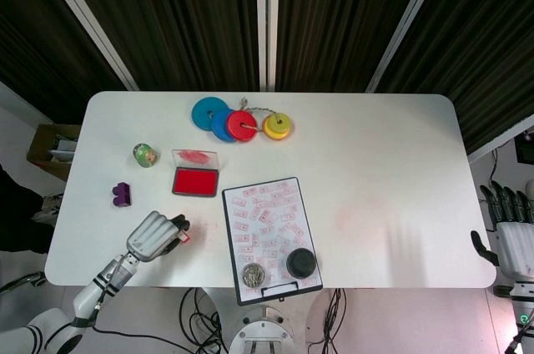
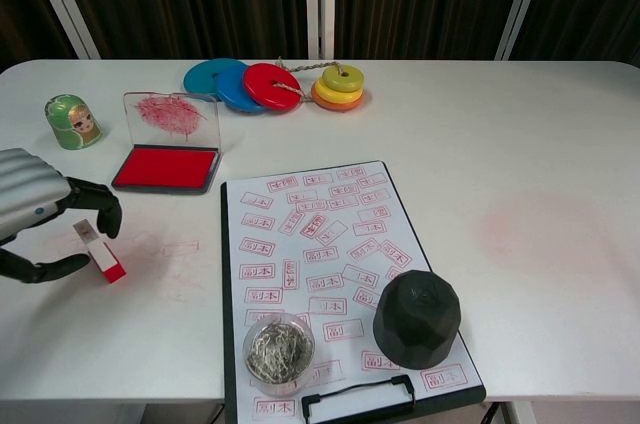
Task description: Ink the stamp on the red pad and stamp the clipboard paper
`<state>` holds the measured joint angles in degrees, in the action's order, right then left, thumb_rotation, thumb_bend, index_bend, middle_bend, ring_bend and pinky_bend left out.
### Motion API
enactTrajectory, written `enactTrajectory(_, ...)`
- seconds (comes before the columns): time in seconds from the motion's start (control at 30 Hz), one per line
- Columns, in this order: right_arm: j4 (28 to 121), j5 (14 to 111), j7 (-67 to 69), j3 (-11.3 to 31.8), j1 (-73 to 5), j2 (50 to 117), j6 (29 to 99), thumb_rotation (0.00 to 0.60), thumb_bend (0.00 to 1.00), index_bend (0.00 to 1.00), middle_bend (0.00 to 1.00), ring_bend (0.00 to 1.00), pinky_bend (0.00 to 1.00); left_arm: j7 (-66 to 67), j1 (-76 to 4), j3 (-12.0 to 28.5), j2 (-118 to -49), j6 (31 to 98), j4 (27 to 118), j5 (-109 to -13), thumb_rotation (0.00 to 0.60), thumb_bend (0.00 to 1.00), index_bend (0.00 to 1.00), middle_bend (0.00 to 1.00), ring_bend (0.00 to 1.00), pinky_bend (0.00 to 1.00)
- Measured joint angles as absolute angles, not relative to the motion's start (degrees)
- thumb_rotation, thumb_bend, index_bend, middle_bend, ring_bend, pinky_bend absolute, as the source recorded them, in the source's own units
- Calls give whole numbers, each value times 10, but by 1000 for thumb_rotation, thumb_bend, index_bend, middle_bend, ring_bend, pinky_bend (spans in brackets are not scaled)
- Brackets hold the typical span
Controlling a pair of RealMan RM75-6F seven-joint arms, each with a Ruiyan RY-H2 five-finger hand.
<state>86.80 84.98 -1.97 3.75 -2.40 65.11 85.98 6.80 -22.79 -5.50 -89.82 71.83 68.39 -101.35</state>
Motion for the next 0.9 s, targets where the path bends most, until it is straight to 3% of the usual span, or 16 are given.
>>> enactTrajectory(0.9,873,849,-27,35,-24,648,854,600,276,0,0,0,0,44,-233,-62,-913,737,652,-1007,600,373,570,558,958,989)
